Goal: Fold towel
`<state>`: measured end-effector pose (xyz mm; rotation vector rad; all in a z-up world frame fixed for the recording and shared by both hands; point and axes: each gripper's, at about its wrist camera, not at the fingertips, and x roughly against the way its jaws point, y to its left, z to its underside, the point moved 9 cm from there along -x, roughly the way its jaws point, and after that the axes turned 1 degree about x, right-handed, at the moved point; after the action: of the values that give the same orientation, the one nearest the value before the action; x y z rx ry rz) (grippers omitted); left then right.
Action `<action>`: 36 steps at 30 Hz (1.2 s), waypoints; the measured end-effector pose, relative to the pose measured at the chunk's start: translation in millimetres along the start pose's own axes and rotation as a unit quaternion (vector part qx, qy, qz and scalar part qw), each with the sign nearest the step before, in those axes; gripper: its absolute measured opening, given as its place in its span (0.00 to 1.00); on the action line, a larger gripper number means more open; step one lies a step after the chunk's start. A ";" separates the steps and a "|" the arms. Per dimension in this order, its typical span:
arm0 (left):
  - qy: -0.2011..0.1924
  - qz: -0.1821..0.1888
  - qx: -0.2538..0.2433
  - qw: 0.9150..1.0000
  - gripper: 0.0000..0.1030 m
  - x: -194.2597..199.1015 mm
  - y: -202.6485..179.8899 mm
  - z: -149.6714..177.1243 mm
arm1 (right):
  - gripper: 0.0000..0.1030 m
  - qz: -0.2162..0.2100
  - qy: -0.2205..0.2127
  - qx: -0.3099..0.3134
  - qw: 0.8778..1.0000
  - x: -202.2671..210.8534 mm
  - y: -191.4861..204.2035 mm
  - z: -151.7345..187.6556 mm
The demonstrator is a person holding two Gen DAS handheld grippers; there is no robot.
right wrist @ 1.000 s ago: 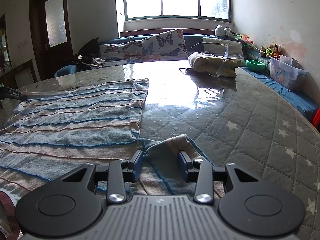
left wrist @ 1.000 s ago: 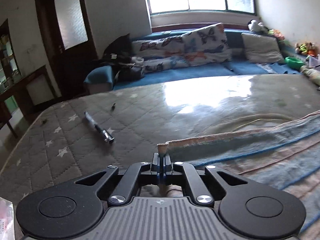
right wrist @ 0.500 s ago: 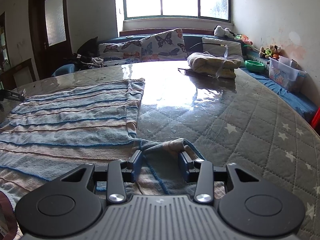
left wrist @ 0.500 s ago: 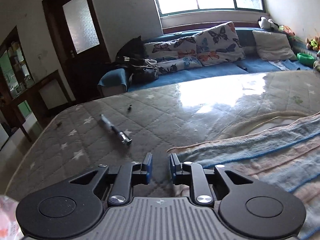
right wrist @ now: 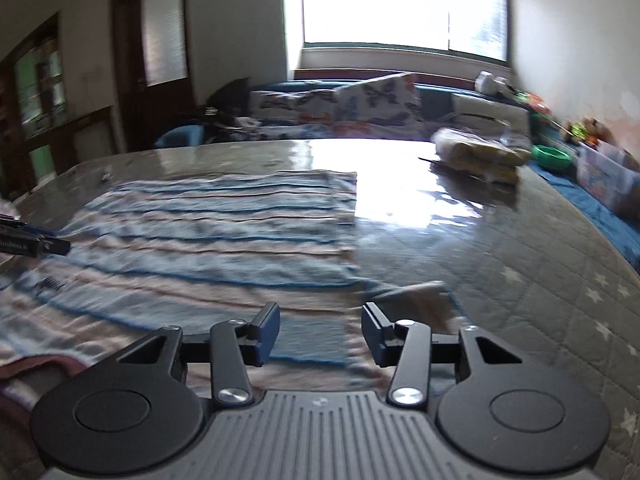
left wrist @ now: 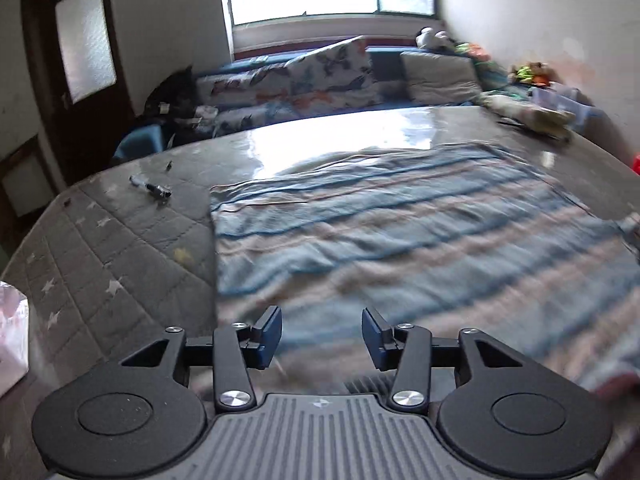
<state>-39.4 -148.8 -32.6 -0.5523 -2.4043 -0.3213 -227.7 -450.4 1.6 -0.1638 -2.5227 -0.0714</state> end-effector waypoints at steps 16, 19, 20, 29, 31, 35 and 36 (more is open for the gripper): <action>-0.036 -0.011 -0.017 0.999 0.61 45.0 -20.7 49.6 | 0.51 0.003 0.004 0.009 1.000 35.7 8.0 31.9; -0.042 -0.009 -0.015 0.999 0.67 48.5 -23.0 47.7 | 0.51 0.050 -0.008 -0.019 0.999 42.7 -24.8 28.3; -0.043 -0.008 -0.015 0.999 0.71 49.7 -23.9 47.2 | 0.51 0.074 -0.012 -0.032 0.997 46.0 -41.4 27.4; -0.062 0.008 -0.022 0.998 0.95 57.9 -46.8 37.3 | 0.48 0.166 -0.003 -0.114 0.979 54.3 -124.2 49.2; -0.067 0.011 -0.025 0.997 0.99 60.6 -52.1 34.4 | 0.47 0.164 0.001 -0.124 0.979 53.2 -128.8 54.5; -0.074 0.018 -0.024 0.997 1.00 63.8 -60.7 28.1 | 0.37 0.161 0.001 -0.135 0.978 52.3 -127.4 59.5; -0.074 0.020 -0.023 0.997 1.00 64.0 -62.9 27.1 | 0.31 0.160 0.000 -0.136 0.978 51.3 -125.4 58.9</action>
<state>-128.2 -175.0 -17.9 -0.6660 -2.5295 -0.3287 -319.7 -564.3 -18.7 -0.6751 -2.4431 -0.2872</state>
